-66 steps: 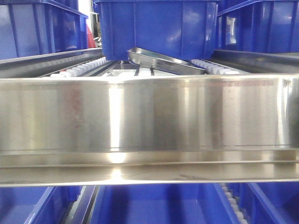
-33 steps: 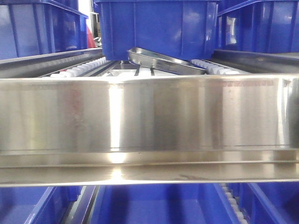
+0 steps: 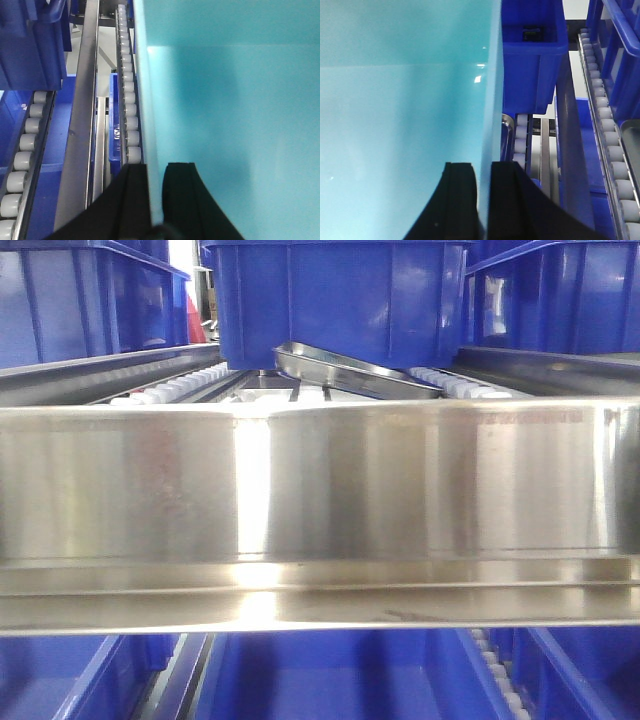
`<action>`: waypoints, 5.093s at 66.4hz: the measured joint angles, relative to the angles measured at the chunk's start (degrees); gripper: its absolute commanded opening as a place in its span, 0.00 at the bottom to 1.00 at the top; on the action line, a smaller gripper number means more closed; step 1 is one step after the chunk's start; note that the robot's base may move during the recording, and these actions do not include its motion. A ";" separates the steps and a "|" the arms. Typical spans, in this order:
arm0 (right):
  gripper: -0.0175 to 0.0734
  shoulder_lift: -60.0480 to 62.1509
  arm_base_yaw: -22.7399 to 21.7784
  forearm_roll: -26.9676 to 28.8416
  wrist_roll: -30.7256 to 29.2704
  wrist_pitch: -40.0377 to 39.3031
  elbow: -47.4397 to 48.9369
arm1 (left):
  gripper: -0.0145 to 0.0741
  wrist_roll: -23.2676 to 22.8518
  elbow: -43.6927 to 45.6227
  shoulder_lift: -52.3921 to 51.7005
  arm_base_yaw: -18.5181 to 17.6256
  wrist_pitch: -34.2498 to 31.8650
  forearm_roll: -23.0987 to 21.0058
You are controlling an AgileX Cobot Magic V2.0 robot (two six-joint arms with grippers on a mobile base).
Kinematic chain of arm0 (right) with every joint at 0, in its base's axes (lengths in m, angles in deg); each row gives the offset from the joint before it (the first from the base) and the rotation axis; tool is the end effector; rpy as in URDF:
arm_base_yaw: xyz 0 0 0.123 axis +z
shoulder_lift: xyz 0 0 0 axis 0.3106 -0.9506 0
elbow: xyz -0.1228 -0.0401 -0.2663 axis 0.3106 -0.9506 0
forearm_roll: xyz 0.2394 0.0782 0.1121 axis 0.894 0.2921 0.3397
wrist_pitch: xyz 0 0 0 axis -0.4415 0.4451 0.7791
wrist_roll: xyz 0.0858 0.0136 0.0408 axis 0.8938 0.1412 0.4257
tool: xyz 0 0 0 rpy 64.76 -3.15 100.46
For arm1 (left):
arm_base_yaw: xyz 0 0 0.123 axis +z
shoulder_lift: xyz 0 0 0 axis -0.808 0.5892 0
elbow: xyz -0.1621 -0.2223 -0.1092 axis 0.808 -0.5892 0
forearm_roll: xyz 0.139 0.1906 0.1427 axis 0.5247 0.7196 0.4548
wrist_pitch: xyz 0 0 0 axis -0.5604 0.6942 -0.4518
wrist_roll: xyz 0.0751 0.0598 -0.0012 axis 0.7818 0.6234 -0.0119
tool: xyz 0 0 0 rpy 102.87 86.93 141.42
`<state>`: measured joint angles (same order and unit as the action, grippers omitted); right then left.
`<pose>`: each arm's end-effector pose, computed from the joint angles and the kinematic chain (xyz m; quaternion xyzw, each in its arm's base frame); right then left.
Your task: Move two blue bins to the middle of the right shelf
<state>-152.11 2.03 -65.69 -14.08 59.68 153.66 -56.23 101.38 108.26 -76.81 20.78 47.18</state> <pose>0.3070 0.0992 0.4931 -0.0151 0.8554 0.0963 0.5087 0.2978 -0.1022 0.4839 -0.0039 0.8657 -0.0695 0.4956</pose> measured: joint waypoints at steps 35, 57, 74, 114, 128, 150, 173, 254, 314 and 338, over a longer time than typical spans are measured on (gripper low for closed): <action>0.01 0.00 0.00 0.00 0.00 0.00 0.00 | 0.04 0.00 0.00 0.00 0.00 -0.23 0.10; 0.01 0.00 0.00 -0.14 0.00 -0.32 0.00 | 0.04 0.00 0.09 0.00 0.00 -0.34 0.10; 0.01 0.00 0.00 -0.14 0.00 -0.54 0.00 | 0.04 0.00 0.09 0.00 0.00 -0.34 0.10; 0.01 0.00 0.00 -0.14 0.00 -0.89 0.00 | 0.04 0.00 0.09 0.00 0.00 -0.34 0.22; 0.01 0.00 0.00 -0.14 0.00 -0.89 0.00 | 0.04 -0.10 0.09 0.00 0.00 -0.34 0.22; 0.01 0.00 0.00 -0.14 0.00 -0.89 0.00 | 0.04 -0.10 0.09 0.00 0.00 -0.34 0.22; 0.01 0.00 0.00 -0.25 0.00 -0.89 0.00 | 0.04 -0.10 0.09 0.10 0.00 -0.45 0.22; 0.01 0.00 0.00 -0.36 0.00 -0.89 0.00 | 0.04 -0.10 0.09 0.10 0.00 -0.56 0.97; 0.01 0.00 0.00 -0.36 0.00 -0.89 0.00 | 0.04 -0.10 0.09 0.10 0.00 -0.56 0.97; 0.01 0.00 0.00 -0.46 0.10 -0.89 0.00 | 0.04 -0.10 0.09 0.19 -0.10 -0.78 0.86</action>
<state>-152.11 2.03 -66.16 -13.99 58.79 153.66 -56.34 101.47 108.45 -76.91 20.00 48.05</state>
